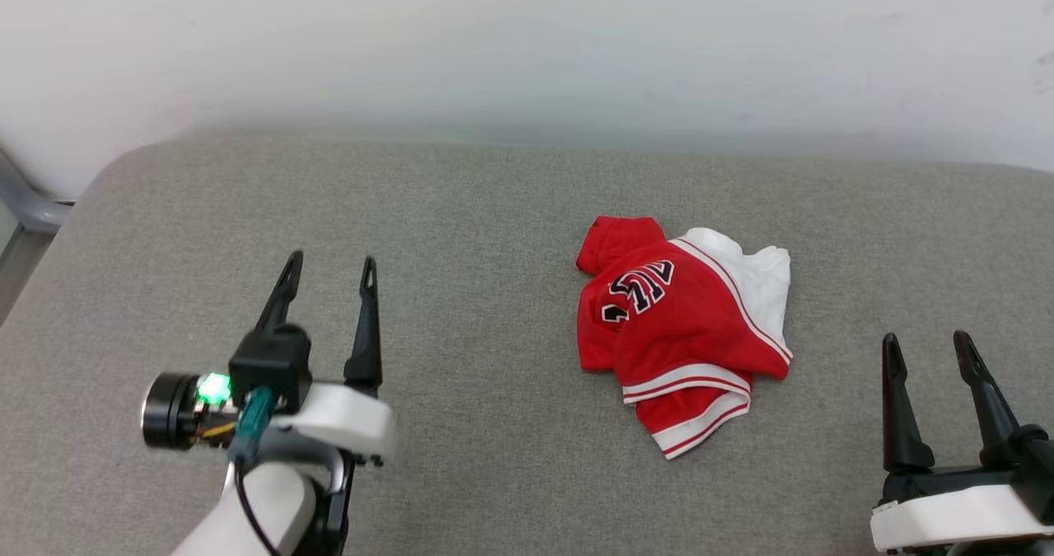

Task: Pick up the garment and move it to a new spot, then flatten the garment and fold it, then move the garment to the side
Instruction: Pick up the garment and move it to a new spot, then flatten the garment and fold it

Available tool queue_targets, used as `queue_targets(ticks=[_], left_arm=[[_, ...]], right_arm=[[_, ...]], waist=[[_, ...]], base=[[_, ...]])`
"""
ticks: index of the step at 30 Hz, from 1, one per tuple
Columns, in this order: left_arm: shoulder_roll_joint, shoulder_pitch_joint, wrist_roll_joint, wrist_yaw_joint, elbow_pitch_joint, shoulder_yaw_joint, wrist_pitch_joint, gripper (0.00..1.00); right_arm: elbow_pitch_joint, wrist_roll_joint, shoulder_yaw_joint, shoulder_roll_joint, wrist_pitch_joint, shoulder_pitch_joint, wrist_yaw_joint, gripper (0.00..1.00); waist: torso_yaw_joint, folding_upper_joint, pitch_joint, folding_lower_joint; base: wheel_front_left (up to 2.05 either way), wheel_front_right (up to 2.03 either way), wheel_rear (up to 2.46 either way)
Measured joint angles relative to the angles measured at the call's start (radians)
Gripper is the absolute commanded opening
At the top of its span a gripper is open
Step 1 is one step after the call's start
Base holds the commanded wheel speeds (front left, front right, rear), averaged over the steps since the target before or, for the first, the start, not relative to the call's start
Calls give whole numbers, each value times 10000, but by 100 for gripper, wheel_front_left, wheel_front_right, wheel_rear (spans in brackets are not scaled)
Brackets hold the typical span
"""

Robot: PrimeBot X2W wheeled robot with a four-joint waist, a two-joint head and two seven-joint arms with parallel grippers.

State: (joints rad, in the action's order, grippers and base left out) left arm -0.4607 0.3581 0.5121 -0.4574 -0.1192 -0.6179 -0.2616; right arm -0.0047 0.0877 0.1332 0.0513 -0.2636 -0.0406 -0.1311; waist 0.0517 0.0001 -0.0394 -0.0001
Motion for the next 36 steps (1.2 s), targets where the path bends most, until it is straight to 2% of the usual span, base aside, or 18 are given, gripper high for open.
queue_targets(ticks=[10,15,25,36], left_arm=[[1104,-2422,-1778,454,673,2374,-12,100],[1691,-3297,-2527,1047,915,3246,-13,100],[2654,-4131,-3463,2199,694,4372,-13,100],[3319,-4308,-4132,3010,529,5112,-13,100]], right_arm=[[182,100,-90,0,0,-118,0,100],[268,161,-98,2,2,-216,0,100],[420,360,-142,0,2,-326,0,100],[531,483,-180,0,0,-419,0,100]], waist=[[-83,-1,260,0],[-134,0,301,0],[-77,-1,400,0],[-74,0,477,1]], base=[[0,0,0],[0,0,0],[0,0,0],[0,0,0]])
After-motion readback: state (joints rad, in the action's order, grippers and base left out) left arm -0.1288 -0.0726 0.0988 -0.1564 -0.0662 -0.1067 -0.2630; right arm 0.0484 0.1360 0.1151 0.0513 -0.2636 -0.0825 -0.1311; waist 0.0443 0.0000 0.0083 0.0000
